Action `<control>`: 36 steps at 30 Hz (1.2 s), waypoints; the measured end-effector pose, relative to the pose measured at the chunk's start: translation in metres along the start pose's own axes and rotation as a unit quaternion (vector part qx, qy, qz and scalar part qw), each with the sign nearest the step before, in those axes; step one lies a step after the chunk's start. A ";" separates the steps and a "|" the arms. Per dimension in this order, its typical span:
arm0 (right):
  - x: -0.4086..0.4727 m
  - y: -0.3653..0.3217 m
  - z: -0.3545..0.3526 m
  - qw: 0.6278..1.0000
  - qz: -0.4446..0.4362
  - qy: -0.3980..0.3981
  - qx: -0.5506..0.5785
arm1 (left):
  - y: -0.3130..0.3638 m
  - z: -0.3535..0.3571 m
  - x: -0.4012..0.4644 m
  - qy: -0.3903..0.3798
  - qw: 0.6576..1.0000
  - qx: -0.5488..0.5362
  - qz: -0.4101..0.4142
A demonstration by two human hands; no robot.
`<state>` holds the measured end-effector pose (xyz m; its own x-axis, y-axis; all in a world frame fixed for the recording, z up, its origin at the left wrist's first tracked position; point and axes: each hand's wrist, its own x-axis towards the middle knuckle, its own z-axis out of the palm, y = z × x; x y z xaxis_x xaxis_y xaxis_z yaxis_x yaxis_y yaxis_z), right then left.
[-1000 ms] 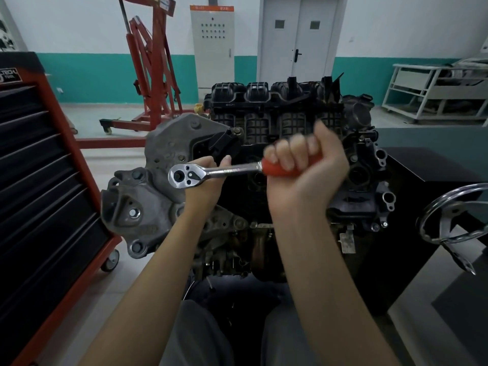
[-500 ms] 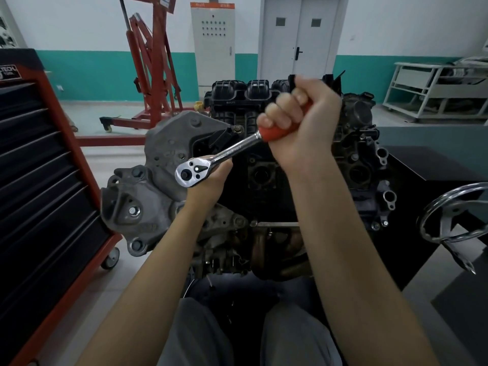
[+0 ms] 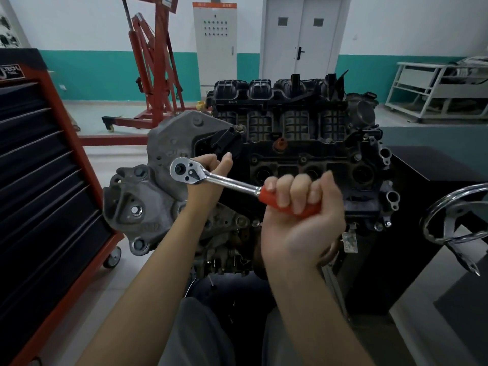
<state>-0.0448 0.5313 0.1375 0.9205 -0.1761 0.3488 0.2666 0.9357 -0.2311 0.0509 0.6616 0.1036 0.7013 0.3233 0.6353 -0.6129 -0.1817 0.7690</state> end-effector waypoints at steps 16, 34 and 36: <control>0.030 -0.010 0.012 0.998 0.047 0.019 -0.034 | -0.003 -0.002 -0.001 0.002 1.000 0.012 -0.010; 0.088 -0.014 0.054 0.980 0.160 -0.049 -0.112 | -0.007 0.000 -0.001 0.025 0.995 0.047 -0.089; 0.076 -0.014 0.045 0.985 0.139 -0.040 -0.092 | -0.002 -0.001 0.000 0.020 0.997 0.039 -0.066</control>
<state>0.0085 0.5183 0.2079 0.9416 0.1105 0.3180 0.0616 0.8721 -0.4855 0.0512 0.6631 0.1019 0.7578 0.3850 0.5267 -0.4855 -0.2066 0.8495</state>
